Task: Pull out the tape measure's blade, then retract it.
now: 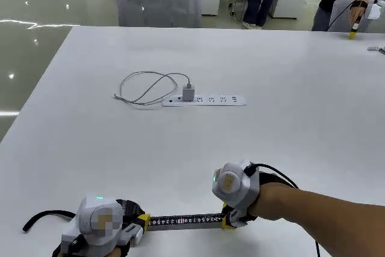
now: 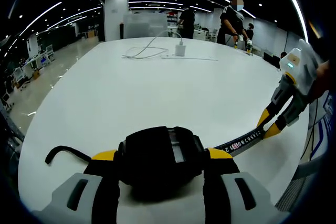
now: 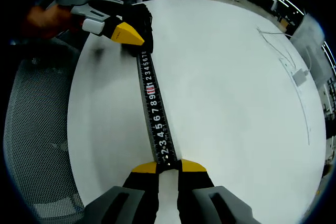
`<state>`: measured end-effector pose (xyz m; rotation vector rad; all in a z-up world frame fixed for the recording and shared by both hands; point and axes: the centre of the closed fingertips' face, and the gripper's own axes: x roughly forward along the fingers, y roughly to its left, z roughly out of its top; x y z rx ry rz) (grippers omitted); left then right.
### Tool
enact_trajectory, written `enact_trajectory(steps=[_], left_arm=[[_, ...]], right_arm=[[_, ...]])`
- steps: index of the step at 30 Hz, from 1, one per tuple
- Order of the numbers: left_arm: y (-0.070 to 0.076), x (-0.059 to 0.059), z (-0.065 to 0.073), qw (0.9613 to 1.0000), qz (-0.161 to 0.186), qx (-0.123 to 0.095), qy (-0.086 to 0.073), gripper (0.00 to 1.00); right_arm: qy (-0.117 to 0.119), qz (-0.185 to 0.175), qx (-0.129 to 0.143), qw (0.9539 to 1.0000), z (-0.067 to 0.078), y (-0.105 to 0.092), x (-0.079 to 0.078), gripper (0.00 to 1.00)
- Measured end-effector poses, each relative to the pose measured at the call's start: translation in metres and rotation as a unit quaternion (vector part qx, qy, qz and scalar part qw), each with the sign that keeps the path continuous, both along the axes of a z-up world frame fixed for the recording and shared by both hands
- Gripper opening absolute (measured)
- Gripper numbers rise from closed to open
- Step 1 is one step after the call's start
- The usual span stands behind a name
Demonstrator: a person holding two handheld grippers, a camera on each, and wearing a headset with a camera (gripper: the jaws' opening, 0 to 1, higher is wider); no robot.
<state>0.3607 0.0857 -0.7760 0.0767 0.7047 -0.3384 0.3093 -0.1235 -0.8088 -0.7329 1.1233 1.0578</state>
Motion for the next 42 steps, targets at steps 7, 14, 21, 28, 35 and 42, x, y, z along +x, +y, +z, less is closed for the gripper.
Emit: enact_trajectory(steps=[7, 14, 21, 28, 35, 42], left_arm=[[0.000, 0.000, 0.001, 1.0000, 0.001, 0.000, -0.005, 0.60], [-0.001, 0.000, 0.000, 1.0000, -0.003, 0.004, 0.000, 0.60], [-0.001, 0.001, -0.001, 1.0000, -0.005, 0.007, 0.003, 0.60], [-0.001, -0.001, -0.001, 1.0000, -0.005, 0.003, 0.007, 0.60], [-0.001, -0.001, -0.001, 1.0000, -0.007, 0.000, 0.005, 0.60], [-0.001, -0.001, -0.001, 0.9999, -0.008, 0.001, 0.008, 0.60]], right_arm=[[-0.002, 0.007, -0.001, 1.0000, 0.000, 0.003, 0.000, 0.08], [0.000, 0.008, 0.002, 1.0000, 0.000, 0.005, 0.001, 0.09], [-0.002, 0.007, 0.001, 1.0000, 0.000, 0.008, 0.001, 0.09], [0.004, -0.001, 0.005, 1.0000, -0.001, 0.011, 0.002, 0.09], [0.000, 0.008, -0.004, 1.0000, -0.002, 0.013, 0.002, 0.09], [0.004, 0.009, -0.008, 0.9999, -0.001, 0.014, 0.003, 0.09]])
